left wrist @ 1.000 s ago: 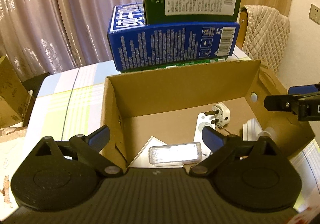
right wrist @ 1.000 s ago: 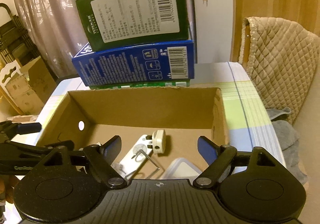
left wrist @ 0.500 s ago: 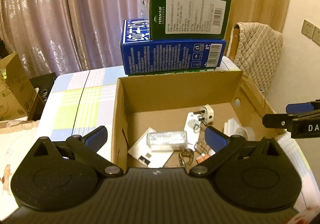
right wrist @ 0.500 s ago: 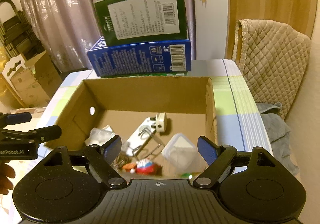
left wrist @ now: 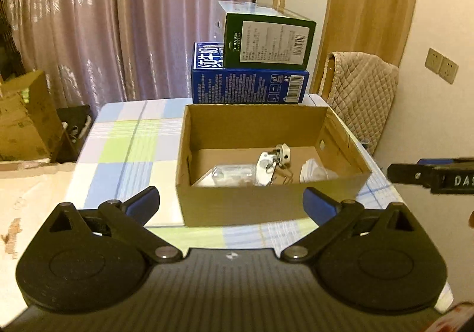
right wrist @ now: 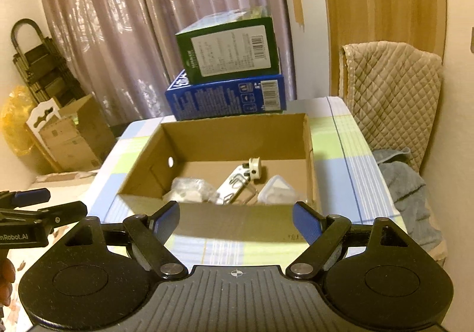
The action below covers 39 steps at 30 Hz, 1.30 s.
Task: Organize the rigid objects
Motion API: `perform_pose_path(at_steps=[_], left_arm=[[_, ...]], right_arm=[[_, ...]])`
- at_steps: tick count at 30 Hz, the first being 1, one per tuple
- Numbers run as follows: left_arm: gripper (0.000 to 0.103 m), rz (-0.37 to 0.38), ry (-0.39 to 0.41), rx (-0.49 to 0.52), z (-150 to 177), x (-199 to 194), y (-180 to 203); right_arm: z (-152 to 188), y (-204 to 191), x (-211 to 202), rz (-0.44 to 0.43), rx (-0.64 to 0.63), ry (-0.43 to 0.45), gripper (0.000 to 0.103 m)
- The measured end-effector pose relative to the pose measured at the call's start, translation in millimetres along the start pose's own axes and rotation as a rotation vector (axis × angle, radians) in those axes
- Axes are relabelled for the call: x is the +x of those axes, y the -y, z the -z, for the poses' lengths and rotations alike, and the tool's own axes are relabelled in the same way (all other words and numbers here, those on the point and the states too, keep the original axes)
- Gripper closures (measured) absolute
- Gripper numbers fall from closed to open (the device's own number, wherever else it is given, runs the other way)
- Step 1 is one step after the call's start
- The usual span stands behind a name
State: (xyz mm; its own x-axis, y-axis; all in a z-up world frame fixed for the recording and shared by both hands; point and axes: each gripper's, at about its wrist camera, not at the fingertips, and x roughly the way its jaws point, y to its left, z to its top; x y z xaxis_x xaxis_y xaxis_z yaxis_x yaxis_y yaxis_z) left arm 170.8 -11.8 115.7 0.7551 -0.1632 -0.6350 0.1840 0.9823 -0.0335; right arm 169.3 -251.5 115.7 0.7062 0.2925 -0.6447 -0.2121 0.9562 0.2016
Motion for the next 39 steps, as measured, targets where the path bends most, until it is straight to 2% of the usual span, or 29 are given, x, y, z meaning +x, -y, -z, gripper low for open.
perform_pose_path(at_steps=[9,17,28,39], left_arm=[[0.002,-0.032,-0.008,-0.059,43.6,-57.0,8.0],[0.001,-0.015,-0.029,-0.087,80.8,-89.8,25.4],[0.001,-0.022,-0.033,-0.056,119.7,-115.3,40.3],[0.001,0.0,-0.081,-0.089,146.1,-123.2,45.9]], right_arm=[[49.7,-22.5,-55.4,0.018,-0.059,0.048,0.023],[92.4,-25.6,-84.6,0.025,-0.061,0.015,0.023],[133.7,-21.0,-120.9,0.051,-0.028,0.003,0.023],[157.3,-30.0,-130.3,0.039,-0.059,-0.015,0.023]])
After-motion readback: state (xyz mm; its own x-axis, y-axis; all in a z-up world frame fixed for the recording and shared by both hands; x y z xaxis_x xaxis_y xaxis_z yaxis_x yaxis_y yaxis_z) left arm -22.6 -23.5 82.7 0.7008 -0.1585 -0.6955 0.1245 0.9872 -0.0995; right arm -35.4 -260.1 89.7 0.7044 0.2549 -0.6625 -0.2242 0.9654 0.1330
